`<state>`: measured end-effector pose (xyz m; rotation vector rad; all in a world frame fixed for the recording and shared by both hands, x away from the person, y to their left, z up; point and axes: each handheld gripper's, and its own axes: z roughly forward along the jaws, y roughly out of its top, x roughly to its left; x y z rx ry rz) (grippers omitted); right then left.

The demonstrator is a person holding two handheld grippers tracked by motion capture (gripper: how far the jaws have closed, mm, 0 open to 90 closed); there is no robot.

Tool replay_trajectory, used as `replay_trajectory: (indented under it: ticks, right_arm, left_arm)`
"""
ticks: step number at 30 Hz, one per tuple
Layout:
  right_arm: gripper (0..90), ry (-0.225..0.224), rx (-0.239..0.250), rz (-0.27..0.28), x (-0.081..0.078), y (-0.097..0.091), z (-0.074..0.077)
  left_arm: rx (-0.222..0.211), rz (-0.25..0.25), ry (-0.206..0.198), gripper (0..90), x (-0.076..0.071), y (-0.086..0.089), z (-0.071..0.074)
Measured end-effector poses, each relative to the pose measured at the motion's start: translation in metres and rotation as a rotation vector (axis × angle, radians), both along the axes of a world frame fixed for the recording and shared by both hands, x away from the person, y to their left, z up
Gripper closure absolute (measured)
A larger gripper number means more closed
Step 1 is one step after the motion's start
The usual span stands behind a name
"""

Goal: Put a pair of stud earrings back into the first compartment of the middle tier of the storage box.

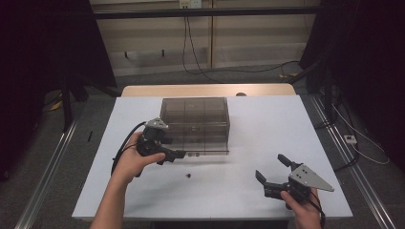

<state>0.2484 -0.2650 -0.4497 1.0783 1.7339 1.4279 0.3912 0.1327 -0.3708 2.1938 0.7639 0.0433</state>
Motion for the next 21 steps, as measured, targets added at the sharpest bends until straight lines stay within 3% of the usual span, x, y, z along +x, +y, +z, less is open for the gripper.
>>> replay_trajectory:
  ticks: [10,21]
  right_arm:
    - [4.0,-0.001,-0.008,0.003,0.000,0.002,0.000]
    - [4.0,0.000,-0.002,-0.003,-0.001,0.001,0.000]
  left_arm:
    - [0.011,-0.035,-0.011,19.3,-0.013,-0.005,-0.009]
    - [0.011,-0.040,-0.007,18.8,-0.023,-0.007,-0.024]
